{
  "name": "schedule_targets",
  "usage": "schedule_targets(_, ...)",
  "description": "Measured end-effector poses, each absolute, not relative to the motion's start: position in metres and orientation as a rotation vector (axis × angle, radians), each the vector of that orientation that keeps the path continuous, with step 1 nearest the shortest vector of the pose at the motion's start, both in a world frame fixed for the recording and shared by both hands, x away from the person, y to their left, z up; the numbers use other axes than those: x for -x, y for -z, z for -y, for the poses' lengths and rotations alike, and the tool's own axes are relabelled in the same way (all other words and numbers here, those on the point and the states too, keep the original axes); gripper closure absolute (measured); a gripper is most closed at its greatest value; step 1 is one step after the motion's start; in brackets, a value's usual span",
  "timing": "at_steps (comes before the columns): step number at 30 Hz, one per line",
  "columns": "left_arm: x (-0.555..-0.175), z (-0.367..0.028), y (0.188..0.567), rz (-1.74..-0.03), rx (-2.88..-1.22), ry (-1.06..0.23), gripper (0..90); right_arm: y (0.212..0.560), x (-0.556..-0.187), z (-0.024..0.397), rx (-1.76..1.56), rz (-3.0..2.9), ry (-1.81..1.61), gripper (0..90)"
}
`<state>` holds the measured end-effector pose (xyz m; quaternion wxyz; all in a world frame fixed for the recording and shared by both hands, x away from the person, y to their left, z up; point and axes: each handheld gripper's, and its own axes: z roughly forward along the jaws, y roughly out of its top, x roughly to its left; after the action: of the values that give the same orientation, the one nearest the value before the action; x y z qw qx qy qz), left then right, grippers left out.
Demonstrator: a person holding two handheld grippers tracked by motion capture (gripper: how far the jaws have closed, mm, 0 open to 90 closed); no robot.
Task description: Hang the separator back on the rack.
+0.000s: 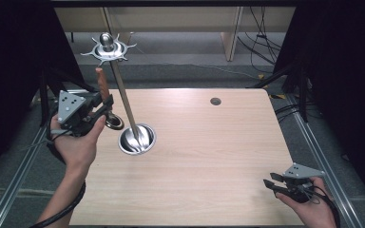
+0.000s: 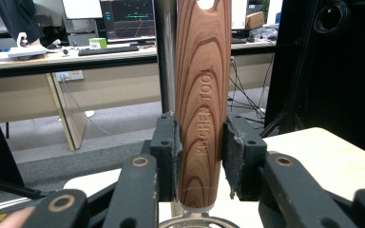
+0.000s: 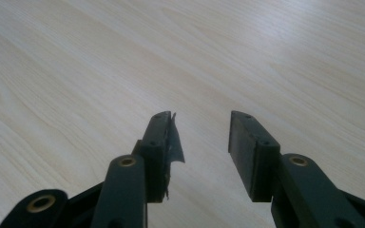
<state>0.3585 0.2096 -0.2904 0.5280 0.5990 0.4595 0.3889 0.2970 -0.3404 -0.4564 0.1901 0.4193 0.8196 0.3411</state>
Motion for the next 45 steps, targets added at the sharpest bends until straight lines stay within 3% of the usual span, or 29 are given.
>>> schedule_targets(45, -0.374, -0.214, 0.282, -1.133, -1.429, -0.941, 67.3, 0.456, -0.296, 0.339, -1.194, -2.302, -0.957, 60.9)
